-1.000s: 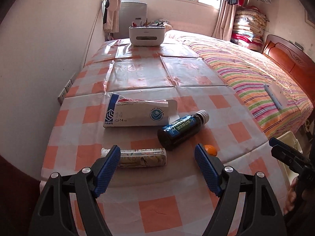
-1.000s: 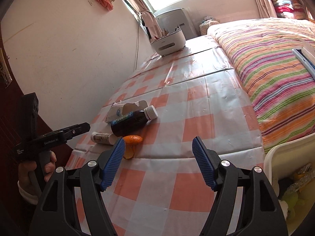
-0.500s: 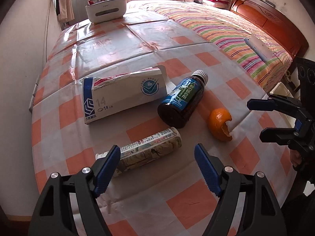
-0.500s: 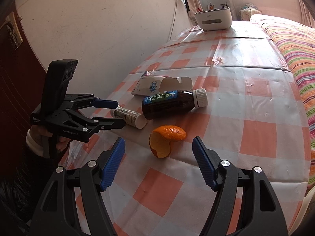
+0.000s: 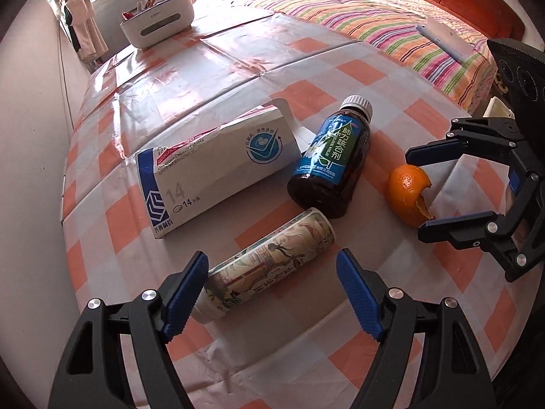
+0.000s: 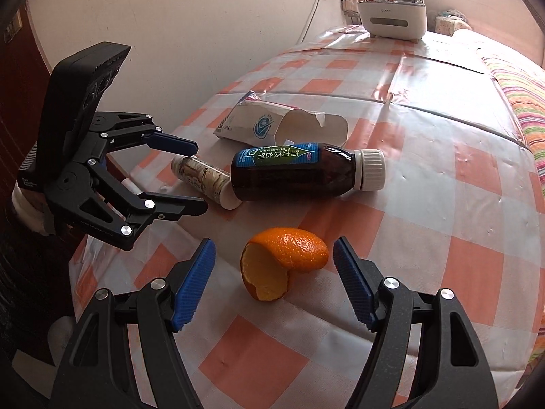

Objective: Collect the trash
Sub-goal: 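Move the left tool to the white drink can while the right tool approaches the orange peel, then grasp the white drink can with the left tool while the right tool grasps the orange peel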

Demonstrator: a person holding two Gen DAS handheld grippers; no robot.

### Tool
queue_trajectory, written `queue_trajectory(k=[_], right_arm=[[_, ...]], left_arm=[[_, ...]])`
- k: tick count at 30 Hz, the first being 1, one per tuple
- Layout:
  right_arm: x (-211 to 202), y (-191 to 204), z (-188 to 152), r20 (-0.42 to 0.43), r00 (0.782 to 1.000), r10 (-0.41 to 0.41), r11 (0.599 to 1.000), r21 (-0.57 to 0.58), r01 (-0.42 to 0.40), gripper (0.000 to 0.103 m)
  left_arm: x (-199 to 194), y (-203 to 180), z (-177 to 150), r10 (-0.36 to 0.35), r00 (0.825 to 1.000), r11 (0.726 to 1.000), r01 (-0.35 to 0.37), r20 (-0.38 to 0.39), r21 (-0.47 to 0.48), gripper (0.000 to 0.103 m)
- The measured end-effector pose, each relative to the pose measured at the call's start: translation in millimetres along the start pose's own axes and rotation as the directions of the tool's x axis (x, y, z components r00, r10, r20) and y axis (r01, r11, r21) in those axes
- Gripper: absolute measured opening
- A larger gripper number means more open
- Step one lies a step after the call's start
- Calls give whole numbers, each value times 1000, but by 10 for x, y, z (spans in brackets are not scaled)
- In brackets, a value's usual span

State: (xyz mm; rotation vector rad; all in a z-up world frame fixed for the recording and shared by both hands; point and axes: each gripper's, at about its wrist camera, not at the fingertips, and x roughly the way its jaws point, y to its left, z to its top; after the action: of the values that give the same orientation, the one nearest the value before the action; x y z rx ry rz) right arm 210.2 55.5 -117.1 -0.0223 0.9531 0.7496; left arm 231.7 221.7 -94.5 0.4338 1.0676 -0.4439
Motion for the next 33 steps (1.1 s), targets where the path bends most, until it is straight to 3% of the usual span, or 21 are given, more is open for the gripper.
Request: queue_trajectory(k=[7,16,21,26,33], right_arm=[[97,-7,43,-34,999,-26,999,-19,25,62],[131,50,35,-45,995,-84,993,-83,80,45],[94,26,22,-33,996,-85,995,-60,82,38],[38,-8,0,-19,997,-76,997,-31,76,38],[-112,-43,-35,14,998,-66,998,-6,67,38]], left_arm=[[178,-31,42,32,998,998,-29,-57,59,75],[184,-54,25,-2,998,1000,2,-56,2,75],[129,-108,-48,-18,1000,999,17,-21,-49,58],[67,-262,-115,53,998,996,-51,26,-75,36],[43,-324,-163,103,992,981,-89,75,-173,31]])
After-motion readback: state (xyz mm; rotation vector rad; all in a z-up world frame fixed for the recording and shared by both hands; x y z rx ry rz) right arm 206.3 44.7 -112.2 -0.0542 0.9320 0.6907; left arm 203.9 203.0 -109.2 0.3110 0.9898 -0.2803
